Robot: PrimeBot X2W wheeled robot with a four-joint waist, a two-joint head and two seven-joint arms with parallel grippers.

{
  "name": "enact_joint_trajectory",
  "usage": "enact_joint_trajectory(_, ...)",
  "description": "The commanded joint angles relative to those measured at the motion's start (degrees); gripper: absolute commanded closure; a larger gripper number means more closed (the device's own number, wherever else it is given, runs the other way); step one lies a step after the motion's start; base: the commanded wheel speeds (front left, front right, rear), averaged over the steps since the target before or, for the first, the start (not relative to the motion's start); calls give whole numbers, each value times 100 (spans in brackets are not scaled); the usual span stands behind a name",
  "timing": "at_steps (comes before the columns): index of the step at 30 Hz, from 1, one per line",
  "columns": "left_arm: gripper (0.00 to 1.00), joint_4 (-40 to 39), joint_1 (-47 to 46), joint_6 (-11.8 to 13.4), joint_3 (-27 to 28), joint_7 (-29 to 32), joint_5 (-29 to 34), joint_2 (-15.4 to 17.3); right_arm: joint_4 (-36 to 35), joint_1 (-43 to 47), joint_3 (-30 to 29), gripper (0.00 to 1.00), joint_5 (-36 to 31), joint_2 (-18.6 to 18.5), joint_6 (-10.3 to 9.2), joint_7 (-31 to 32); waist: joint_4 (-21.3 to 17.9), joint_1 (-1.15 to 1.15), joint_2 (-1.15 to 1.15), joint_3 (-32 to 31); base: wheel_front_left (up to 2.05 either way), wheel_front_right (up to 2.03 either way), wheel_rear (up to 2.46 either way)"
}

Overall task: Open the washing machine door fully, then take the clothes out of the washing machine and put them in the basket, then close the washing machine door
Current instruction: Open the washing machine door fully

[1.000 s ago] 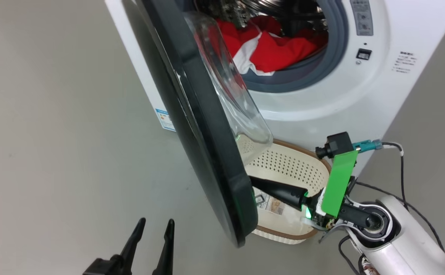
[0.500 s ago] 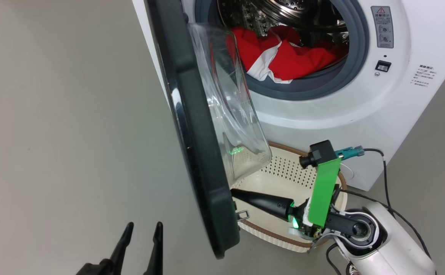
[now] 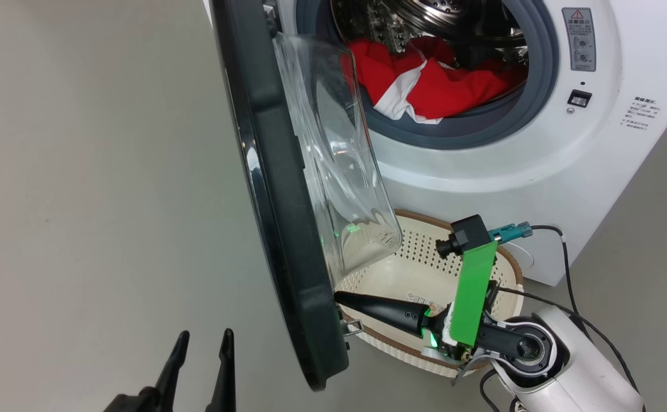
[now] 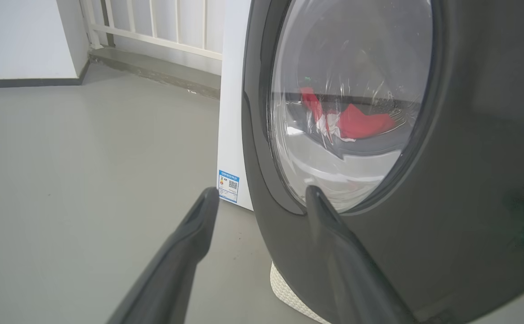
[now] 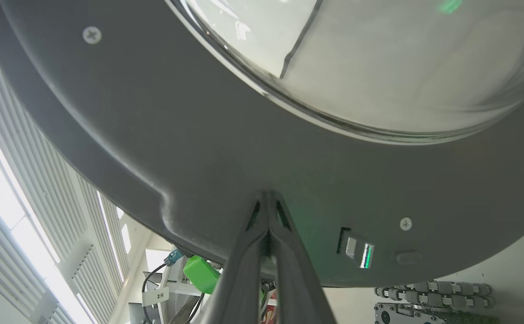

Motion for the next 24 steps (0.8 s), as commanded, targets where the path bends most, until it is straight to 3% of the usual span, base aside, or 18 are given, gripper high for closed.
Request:
enact_joint_trajectory(1,0,-149,-16,19,195,-52,-8,54,-155,-121,79,83,-58,158,30,-68,-8,0,0,-5,0,0,0)
enact_joint_trajectory(2,0,-139,-23,10,189,-52,-4,54,-150,-103,58,69,-94,158,30,-108,-12,0,0,-11,0,0,0)
enact_joint_trajectory(4,0,-117,-38,-10,173,-52,5,54,-146,-53,12,56,-168,125,30,-180,-23,0,0,-29,0,0,0)
enact_joint_trajectory(6,0,-90,-50,-35,161,-52,17,54,-134,24,-50,17,-202,90,30,-257,-33,0,0,-49,0,0,0)
enact_joint_trajectory(8,0,-62,-57,-61,157,-52,29,54,-126,114,-111,0,-236,41,30,-337,-44,0,0,-72,0,0,0)
enact_joint_trajectory(24,0,52,-41,-207,237,-52,140,54,-159,777,-453,0,-347,-236,30,-909,-271,0,0,-221,0,0,0)
